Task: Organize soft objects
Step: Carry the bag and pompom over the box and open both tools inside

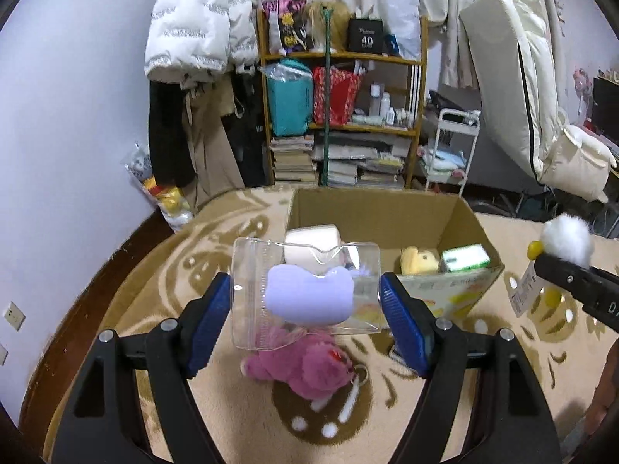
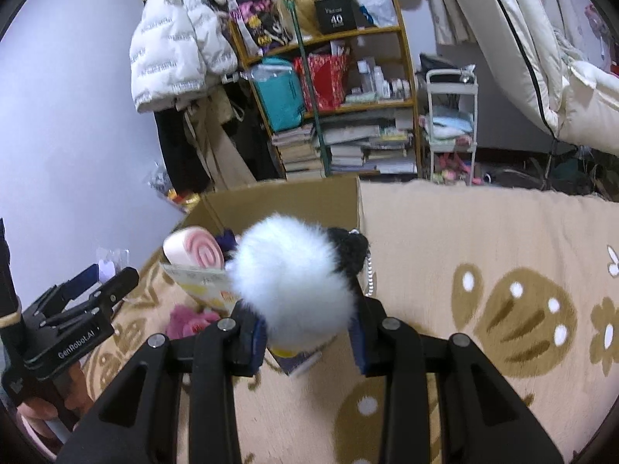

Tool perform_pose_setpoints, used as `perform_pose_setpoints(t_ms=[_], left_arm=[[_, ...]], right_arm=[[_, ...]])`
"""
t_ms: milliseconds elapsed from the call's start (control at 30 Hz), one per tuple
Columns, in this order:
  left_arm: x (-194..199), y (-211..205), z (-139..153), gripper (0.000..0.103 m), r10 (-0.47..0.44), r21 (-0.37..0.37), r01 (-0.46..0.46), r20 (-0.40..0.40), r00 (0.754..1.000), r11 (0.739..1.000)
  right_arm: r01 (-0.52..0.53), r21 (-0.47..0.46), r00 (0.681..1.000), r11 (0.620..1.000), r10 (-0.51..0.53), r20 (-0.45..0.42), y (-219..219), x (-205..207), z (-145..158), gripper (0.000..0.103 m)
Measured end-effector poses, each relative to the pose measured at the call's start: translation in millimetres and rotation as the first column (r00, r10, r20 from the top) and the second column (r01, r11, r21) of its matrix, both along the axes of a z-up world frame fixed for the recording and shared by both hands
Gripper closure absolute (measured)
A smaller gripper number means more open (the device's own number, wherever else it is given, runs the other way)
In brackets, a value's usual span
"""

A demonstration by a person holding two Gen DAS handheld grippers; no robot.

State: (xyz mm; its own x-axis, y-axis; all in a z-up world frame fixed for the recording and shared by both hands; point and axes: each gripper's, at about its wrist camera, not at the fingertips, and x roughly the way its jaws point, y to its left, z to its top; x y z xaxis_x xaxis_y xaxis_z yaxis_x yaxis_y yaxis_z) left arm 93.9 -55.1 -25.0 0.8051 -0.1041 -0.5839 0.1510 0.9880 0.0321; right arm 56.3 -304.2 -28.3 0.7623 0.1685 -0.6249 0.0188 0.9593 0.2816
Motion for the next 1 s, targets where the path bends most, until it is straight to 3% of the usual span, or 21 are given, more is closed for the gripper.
perform_pose_setpoints(t_ms=[367,500,633,800,1000], left_arm=[[19.5,-9.5,16.1,0.027,0.015,0.06,-0.022,0.117,0.993,0.998],[30.3,-11.8,15.8,0.027,0.021,0.04,-0.026,0.116,0.993,0.999],[40.4,-18.5,16.3,0.027,0.022,0.075,-0.033,0.145,0.989,0.997],[54.2,-27.5,14.0,0.027,0.007,0.06,-0.014,0.124,0.992,0.998],[61.9,-42.2,9.0,0.027,-0.025,0.102,0.012,0.128,0.991,0.995]], right_arm=[[-0.041,-0.075,0.995,0.996,0.047,0.088,11.8,25.8,31.0,0.066],[-0.052,-0.109,0.994,0.993,0.062,0.092,18.0,39.8,31.2,0.066],[-0.047,-0.135,0.995,0.99,0.059,0.086,18.9,49.6,29.5,0.066],[-0.055,-0.167,0.993,0.984,0.071,0.092,14.7,65.4,30.9,0.066],[-0.063,-0.194,0.989,0.979,0.087,0.119,13.5,79.8,30.8,0.066]])
